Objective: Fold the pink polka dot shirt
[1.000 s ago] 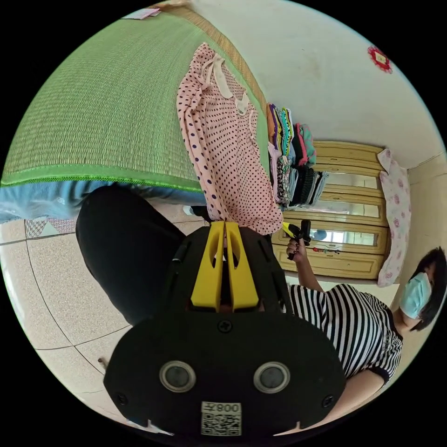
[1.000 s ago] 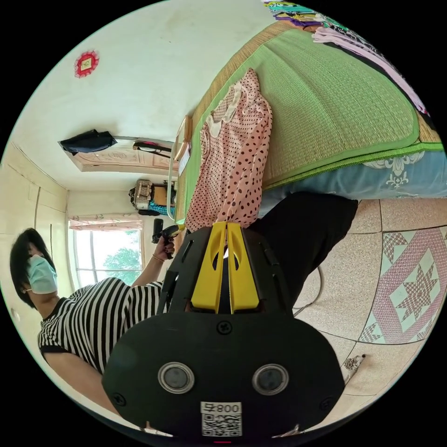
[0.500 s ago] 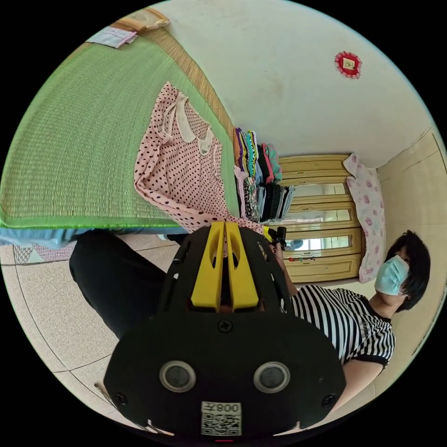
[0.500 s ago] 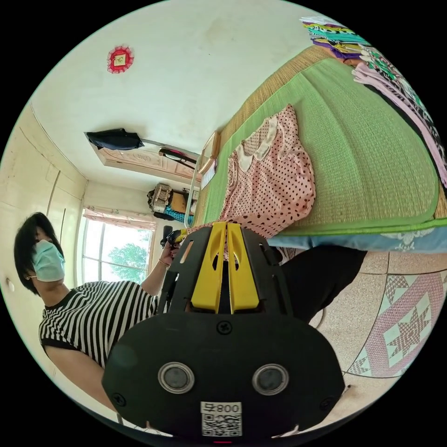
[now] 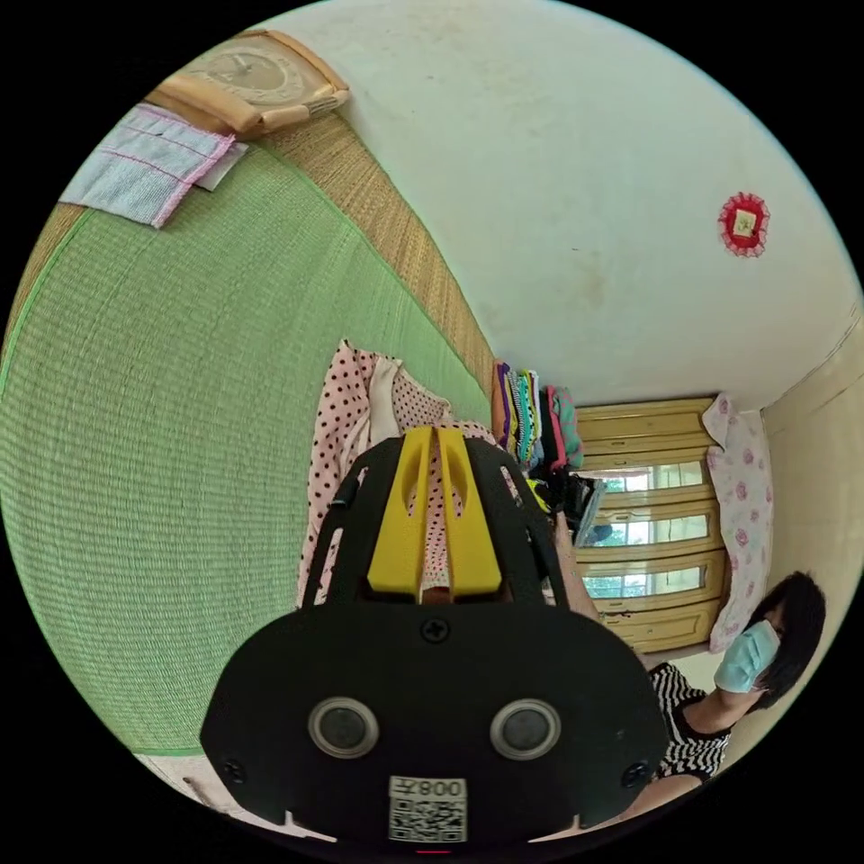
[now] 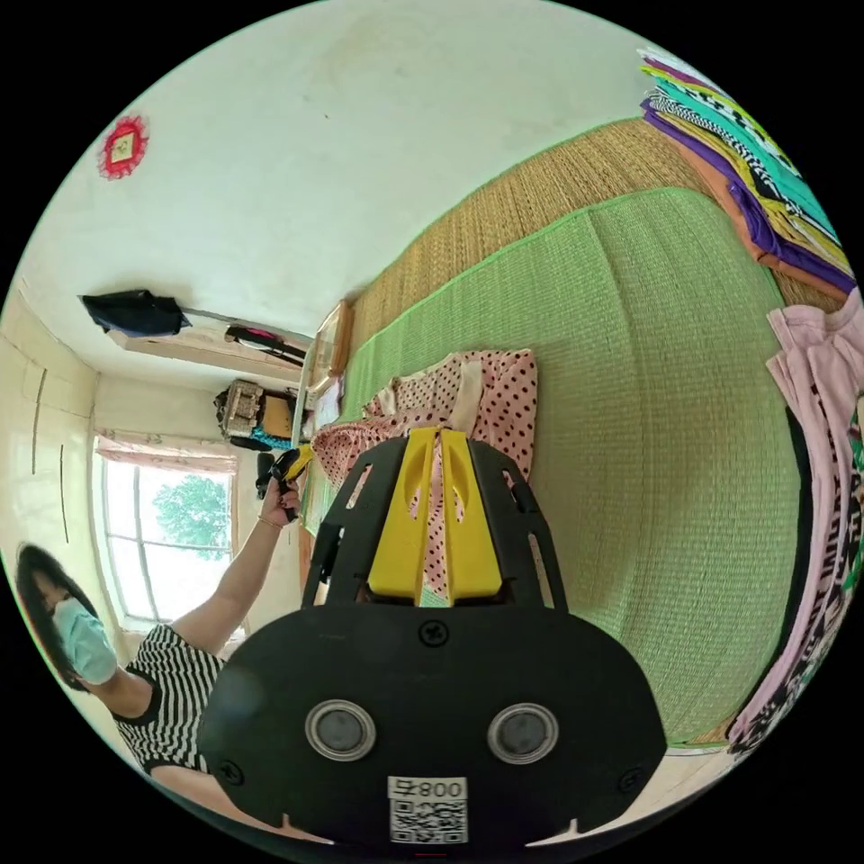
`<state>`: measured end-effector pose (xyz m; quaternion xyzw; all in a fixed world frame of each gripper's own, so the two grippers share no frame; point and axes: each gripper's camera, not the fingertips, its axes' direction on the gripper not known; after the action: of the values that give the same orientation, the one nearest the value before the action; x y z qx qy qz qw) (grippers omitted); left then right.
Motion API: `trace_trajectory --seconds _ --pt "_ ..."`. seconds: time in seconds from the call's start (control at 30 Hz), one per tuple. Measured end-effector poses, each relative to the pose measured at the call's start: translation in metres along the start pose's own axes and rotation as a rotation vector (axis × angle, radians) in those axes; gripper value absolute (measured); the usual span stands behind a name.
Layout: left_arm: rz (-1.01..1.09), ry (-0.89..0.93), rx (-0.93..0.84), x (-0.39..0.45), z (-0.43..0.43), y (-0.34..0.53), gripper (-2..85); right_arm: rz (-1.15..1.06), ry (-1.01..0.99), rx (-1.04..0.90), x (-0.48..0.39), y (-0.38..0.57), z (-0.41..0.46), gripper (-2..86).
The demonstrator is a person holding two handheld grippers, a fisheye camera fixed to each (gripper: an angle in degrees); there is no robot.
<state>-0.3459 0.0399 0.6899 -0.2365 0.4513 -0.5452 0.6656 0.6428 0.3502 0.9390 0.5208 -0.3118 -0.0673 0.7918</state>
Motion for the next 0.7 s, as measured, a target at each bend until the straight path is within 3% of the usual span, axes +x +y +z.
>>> trace_trajectory --seconds 0.2,0.4,0.7 --pt "-0.031 -0.068 -0.107 -0.027 0.038 -0.003 6.8 0.075 0.093 -0.067 0.034 -0.026 0.038 8.8" --pt "0.061 -0.151 -0.174 -0.021 0.032 0.047 9.0 -0.001 0.127 -0.081 0.033 0.051 0.029 9.3" --pt "0.006 -0.170 -0.209 -0.016 0.051 0.057 3.5 0.070 0.049 -0.050 0.041 0.109 0.044 7.3"
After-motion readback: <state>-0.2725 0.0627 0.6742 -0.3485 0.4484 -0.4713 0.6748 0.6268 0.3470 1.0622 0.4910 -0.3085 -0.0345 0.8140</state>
